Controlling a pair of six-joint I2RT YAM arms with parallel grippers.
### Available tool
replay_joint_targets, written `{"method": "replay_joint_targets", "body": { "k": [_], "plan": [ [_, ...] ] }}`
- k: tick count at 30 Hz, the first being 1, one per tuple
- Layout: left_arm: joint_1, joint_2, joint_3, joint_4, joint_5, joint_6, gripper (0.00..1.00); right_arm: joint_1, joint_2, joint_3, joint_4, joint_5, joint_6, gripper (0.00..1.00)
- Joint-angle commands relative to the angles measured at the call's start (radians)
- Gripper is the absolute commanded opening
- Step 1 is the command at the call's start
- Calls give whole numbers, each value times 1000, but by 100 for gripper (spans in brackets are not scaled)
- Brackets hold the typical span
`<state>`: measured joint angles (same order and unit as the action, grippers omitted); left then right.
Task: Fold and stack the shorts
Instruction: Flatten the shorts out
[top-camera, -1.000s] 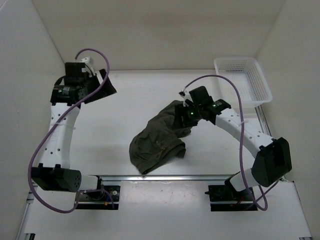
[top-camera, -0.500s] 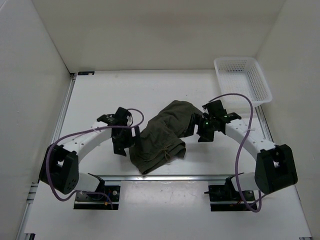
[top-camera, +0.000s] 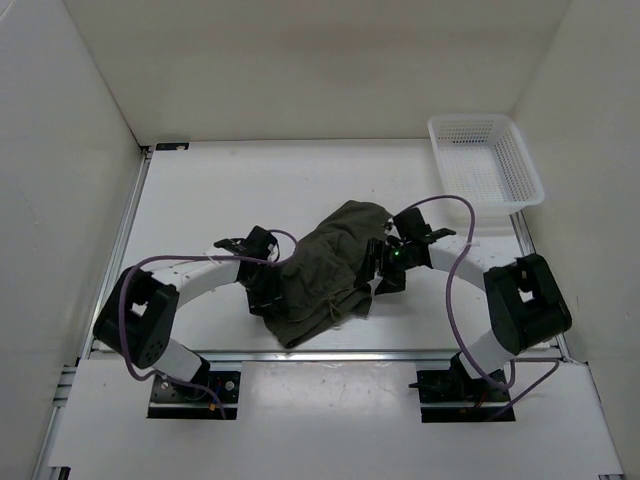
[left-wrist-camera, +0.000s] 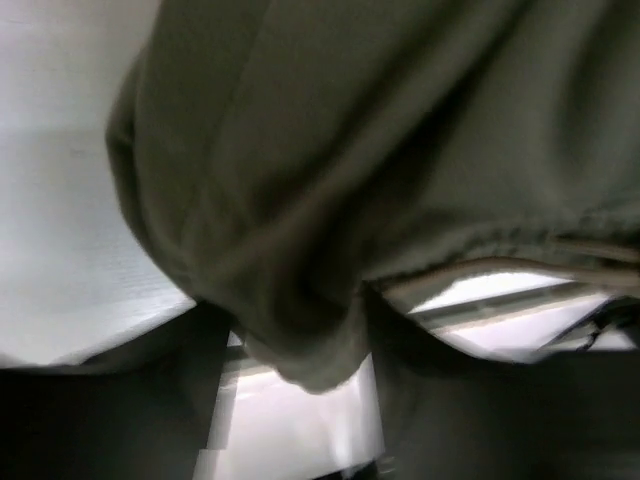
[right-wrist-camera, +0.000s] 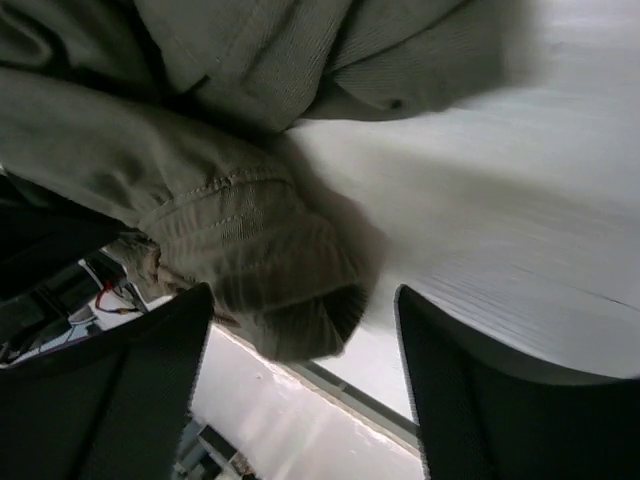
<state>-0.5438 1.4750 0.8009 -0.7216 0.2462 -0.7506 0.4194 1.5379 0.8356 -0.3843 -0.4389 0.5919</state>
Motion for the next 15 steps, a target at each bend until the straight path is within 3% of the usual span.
{"method": "replay_joint_targets", "body": {
  "k": [1, 2, 3, 4, 7, 8, 11, 12, 14, 15],
  "plan": [
    [-4, 21, 21, 48, -5, 2, 52, 39, 40, 40, 50, -35, 9, 71],
    [-4, 31, 30, 48, -5, 13, 39, 50, 51, 40, 50, -35, 9, 67],
    [-4, 31, 46, 48, -15, 13, 19, 50, 70, 54, 50, -35, 9, 60],
    [-4, 41, 55, 48, -15, 25, 10, 50, 70, 54, 59, -35, 9, 37],
    [39, 41, 119, 34, -5, 62, 10, 50, 79, 123, 59, -35, 19, 5],
    [68, 41, 151, 16, -5, 74, 10, 41, 79, 153, 36, -26, 19, 0],
    [128, 50, 383, -142, -97, 141, 10, 19, 143, 391, -16, -6, -12, 0],
    [143, 65, 552, -189, -125, 172, 10, 10, 165, 481, -81, -6, -26, 0],
    [172, 87, 754, -287, -192, 204, 10, 10, 235, 797, -148, 8, -63, 0],
    [201, 96, 964, -380, -211, 227, 10, 10, 257, 906, -210, 17, -75, 0]
  ]
}}
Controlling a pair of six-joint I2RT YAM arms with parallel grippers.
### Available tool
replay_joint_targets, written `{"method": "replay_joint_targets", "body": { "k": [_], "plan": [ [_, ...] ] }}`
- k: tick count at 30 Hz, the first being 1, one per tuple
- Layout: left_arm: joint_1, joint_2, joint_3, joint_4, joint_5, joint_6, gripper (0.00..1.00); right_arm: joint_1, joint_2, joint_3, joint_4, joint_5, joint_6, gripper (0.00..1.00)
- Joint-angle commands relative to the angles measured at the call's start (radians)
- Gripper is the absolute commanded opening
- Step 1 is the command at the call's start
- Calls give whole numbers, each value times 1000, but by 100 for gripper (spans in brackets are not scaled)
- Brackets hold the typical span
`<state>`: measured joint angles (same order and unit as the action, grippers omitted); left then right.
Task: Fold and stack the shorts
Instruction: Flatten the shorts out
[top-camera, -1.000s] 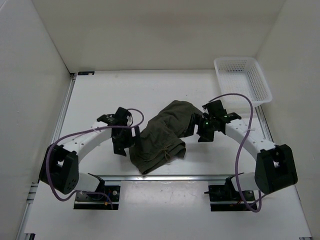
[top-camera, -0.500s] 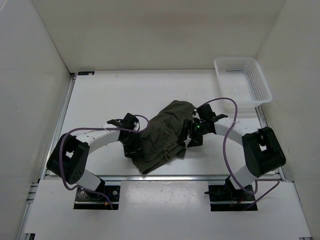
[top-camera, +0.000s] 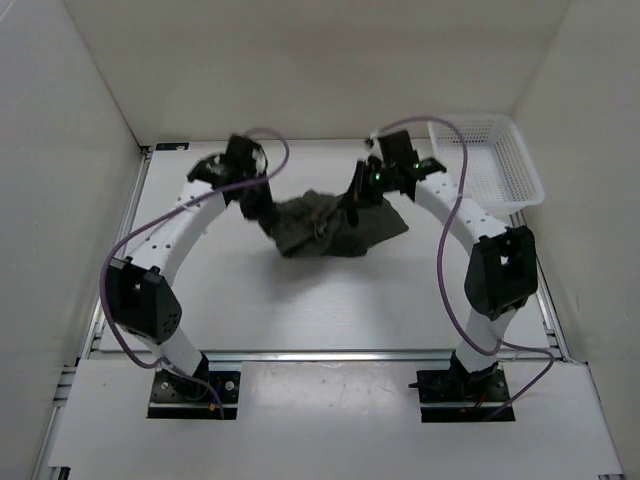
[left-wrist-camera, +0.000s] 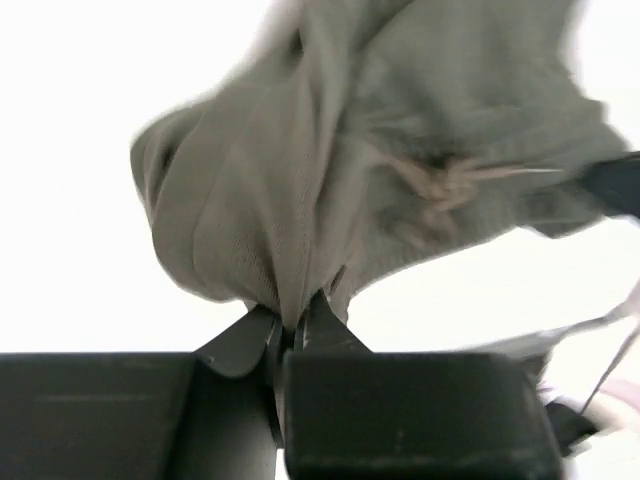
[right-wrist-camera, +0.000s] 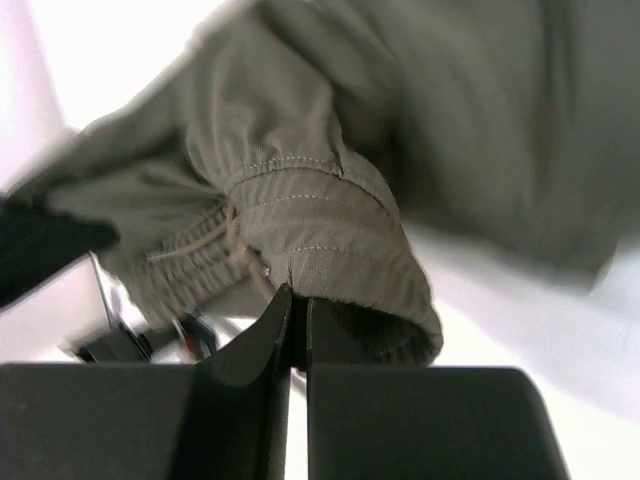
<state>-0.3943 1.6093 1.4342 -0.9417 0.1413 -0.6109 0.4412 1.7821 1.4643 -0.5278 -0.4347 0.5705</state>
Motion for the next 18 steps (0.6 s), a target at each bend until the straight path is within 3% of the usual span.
{"method": "replay_joint_targets", "body": {
  "k": [1, 2, 3, 6, 9, 13, 14, 15, 16, 18],
  "plan": [
    [66, -28, 436, -204, -120, 88, 10, -12, 31, 383, -95, 13, -73, 0],
    [77, -17, 531, -236, -120, 102, 10, -12, 58, 568, -118, 13, -84, 0],
    [99, -17, 686, -271, -120, 102, 10, -12, 59, 640, -133, 13, -95, 0],
    [109, -86, 772, -253, -88, 114, 10, -21, 24, 742, -146, 39, -130, 0],
    [86, -221, 651, -148, -2, 123, 10, -21, -85, 621, -137, 155, -187, 0],
    [-29, -331, 258, -14, 96, 35, 10, -85, -200, 422, -109, 318, -219, 0],
    [-61, -331, 196, 25, 112, 4, 23, -105, -201, 407, -109, 330, -219, 0],
    [-93, -312, 149, 79, 127, -21, 47, -123, -176, 407, -109, 349, -210, 8],
    [-151, -283, 123, 80, 127, -35, 71, -154, -156, 395, -100, 388, -210, 24],
    [-184, -169, 123, 61, 127, -35, 100, -195, -75, 442, -154, 410, -210, 74]
  ]
}}
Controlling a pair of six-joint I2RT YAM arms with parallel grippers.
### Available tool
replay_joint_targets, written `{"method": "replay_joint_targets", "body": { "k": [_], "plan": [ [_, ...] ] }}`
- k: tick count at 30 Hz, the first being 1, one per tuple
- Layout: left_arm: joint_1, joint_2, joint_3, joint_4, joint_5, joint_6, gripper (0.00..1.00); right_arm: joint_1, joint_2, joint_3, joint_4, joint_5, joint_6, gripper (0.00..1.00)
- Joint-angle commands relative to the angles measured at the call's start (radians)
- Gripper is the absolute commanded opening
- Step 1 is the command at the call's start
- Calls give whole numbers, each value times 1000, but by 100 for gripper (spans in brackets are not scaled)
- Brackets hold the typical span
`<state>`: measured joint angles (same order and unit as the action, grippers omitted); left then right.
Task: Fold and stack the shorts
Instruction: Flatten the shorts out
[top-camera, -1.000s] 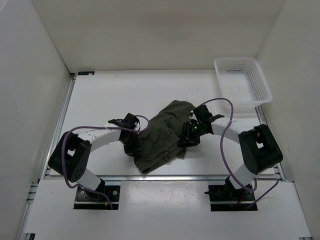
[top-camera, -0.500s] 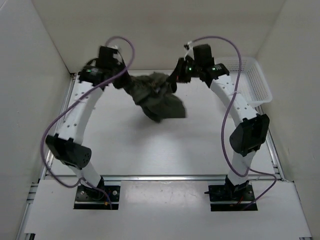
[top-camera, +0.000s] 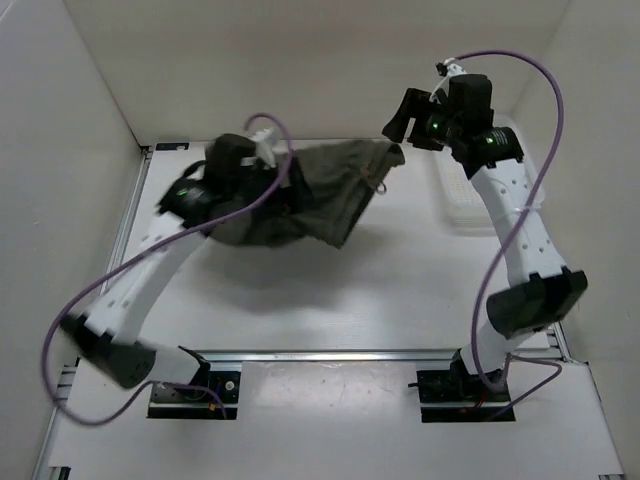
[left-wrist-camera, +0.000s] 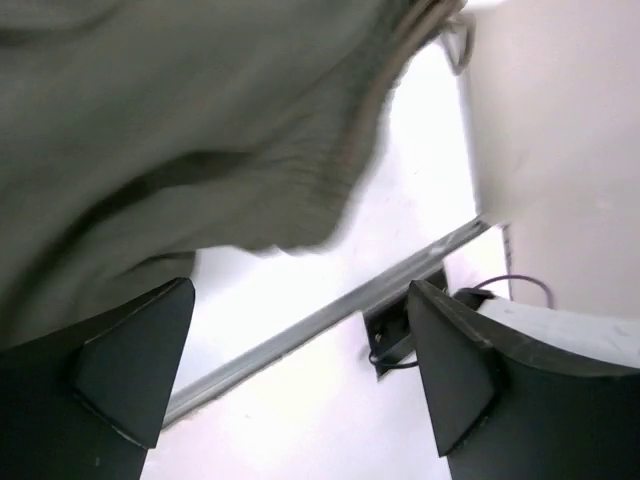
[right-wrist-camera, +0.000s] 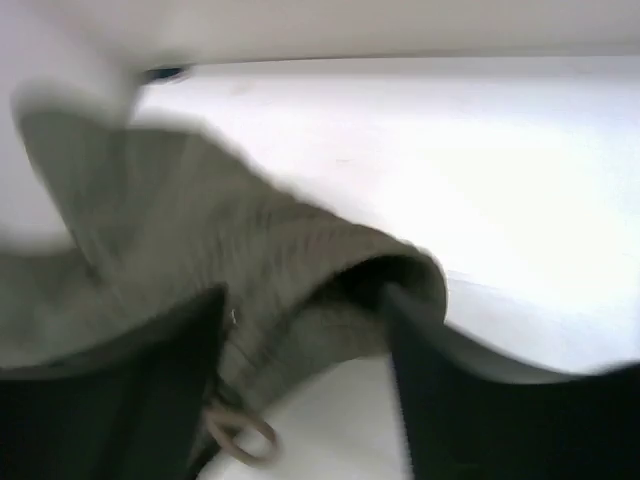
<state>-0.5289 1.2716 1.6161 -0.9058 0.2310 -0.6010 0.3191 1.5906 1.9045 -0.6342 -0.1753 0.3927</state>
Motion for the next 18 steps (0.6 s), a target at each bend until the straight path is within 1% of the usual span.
{"method": "replay_joint_targets", "body": {
  "k": [1, 2, 3, 4, 5, 6, 7, 8, 9, 10, 11, 12, 13, 14, 15, 16, 17, 18],
  "plan": [
    [-49, 198, -27, 7, 37, -34, 100, -89, 135, 22, -115, 151, -23, 80],
    [-49, 228, -13, -7, 1, -34, 100, -100, 135, 7, -128, 151, 0, 83],
    [-49, 229, -1, -16, -21, -23, 100, -110, 117, -28, -128, 151, 0, 83],
    [-27, 229, 11, -27, -38, -23, 100, -120, 94, -74, -96, 151, 11, 83],
    [-8, 229, 11, -27, -47, -11, 100, -120, 38, -126, -81, 151, 11, 83],
    [12, 229, 11, -27, -56, -11, 100, -120, 8, -236, -65, 160, 11, 82],
    [54, 229, 11, -27, -65, -2, 89, -120, -21, -296, -38, 149, 11, 77],
    [76, 219, -10, -39, -74, 7, 82, -120, -77, -359, -27, 134, 21, 74],
    [99, 219, -21, -54, -90, 7, 71, -120, -107, -425, -15, 116, 21, 70],
    [145, 219, -31, -65, -100, 16, 59, -111, -133, -561, -4, 97, 37, 60],
    [168, 219, -68, -76, -113, 17, 41, -100, -186, -631, 14, 58, 50, 54],
    [191, 206, -96, -88, -142, 17, 33, -100, -214, -701, 31, 30, 79, 49],
    [216, 206, -126, -88, -159, 17, 27, -88, -239, -769, 45, 8, 96, 47],
    [271, 178, -200, -88, -159, -2, 25, -87, -285, -889, 68, -7, 116, 47],
    [300, 166, -241, -88, -159, -11, 27, -87, -306, -947, 85, -29, 159, 48],
    [361, 155, -284, -88, -159, -26, 37, -87, -342, -1000, 108, -85, 178, 55],
    [391, 134, -374, -73, -147, -39, 47, -87, -353, -1083, 151, -114, 193, 59],
    [418, 124, -421, -52, -98, -51, 60, -87, -353, -1114, 168, -136, 222, 65]
  ]
}}
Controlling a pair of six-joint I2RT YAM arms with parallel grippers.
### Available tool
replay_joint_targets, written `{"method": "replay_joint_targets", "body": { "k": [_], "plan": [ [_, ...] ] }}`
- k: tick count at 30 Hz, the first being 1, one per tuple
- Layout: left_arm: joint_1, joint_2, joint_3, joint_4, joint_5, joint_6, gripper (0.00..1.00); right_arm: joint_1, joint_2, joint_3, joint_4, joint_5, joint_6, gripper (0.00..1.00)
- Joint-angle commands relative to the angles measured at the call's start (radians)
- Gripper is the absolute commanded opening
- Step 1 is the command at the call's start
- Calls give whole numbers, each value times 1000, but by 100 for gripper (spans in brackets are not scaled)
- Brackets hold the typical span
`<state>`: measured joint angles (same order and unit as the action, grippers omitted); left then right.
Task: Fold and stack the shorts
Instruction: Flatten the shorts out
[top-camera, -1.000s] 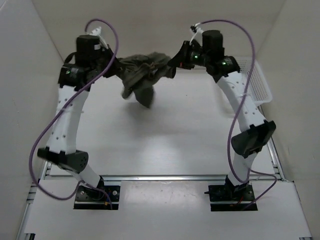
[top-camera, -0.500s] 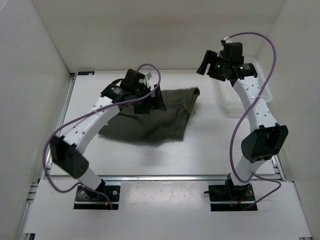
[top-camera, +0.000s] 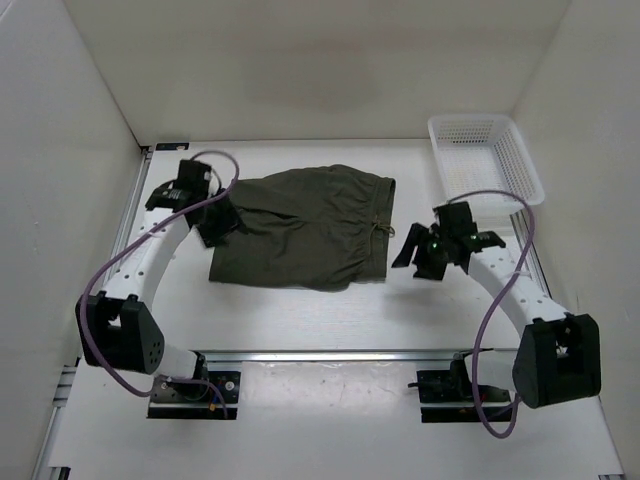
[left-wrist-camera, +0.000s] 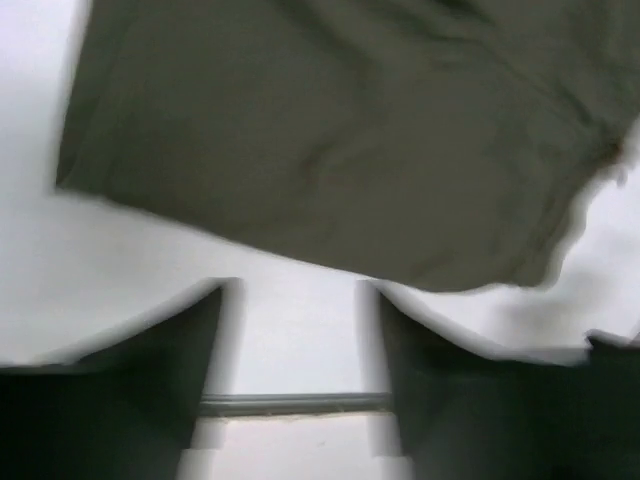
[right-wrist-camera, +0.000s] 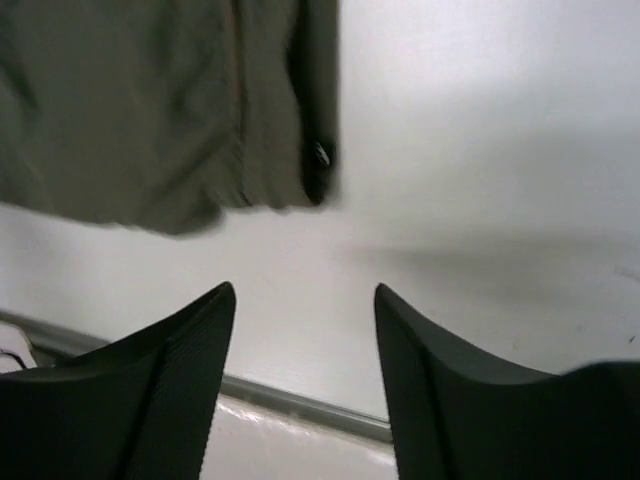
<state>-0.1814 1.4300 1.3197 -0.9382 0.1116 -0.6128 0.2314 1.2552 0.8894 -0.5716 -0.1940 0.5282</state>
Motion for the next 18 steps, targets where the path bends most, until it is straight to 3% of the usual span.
{"method": "replay_joint_targets", "body": {
  "k": [1, 3, 11, 16, 18],
  "plan": [
    [94, -34, -164, 13, 36, -39, 87, 0, -17, -124, 122, -137, 99, 76],
    [146, -34, -256, 32, 36, -65, 100, 0, -8, -171, 180, -198, 137, 82],
    [270, 58, -399, 162, 98, -97, 100, 0, 171, -161, 352, -251, 230, 84],
    [281, 156, -386, 188, 76, -97, 90, 11, 300, -116, 417, -246, 260, 79],
    [281, 204, -370, 197, 66, -97, 81, 20, 337, -104, 437, -234, 260, 75]
  ]
}}
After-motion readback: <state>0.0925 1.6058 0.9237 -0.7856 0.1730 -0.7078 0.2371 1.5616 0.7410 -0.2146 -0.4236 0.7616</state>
